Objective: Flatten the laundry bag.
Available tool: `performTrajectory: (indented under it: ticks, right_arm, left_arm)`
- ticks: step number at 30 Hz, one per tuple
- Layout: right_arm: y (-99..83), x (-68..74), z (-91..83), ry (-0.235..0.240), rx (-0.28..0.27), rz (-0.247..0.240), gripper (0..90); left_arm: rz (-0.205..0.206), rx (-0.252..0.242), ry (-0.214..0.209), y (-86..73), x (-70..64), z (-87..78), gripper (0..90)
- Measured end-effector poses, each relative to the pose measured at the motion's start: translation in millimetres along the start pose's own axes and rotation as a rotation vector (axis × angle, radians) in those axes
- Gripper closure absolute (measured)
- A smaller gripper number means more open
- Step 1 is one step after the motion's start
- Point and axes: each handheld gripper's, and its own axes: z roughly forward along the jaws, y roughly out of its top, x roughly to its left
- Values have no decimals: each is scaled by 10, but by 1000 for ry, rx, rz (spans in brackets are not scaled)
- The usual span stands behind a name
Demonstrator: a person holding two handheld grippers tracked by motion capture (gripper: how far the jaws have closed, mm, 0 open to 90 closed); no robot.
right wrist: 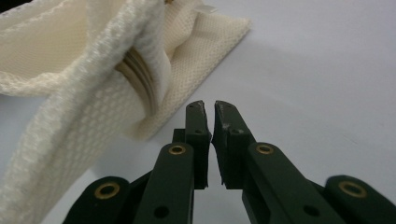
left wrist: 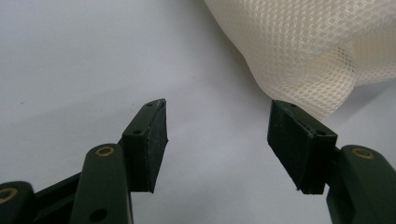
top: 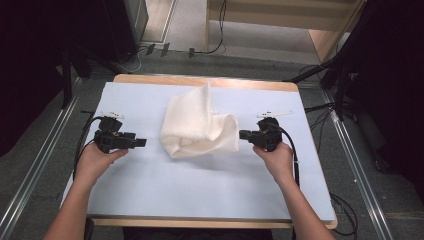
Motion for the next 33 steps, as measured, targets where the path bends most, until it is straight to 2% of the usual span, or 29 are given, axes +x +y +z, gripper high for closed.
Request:
performTrajectory:
  ticks: [7,18,27,33]
  right_arm:
    - [61,110,37,39,-34,-1,862]
    - [185,370,129,92,-74,-48,869]
    - [301,663,304,141,-74,-101,870]
    - [323,784,409,159,-65,-123,874]
  left_arm:
    - [2,-2,6,-13,16,-24,389]
    - [-10,-18,5,-53,31,-105,388]
    - [-18,-39,8,-90,59,-213,389]
    - [-37,-55,16,-131,133,-307,388]
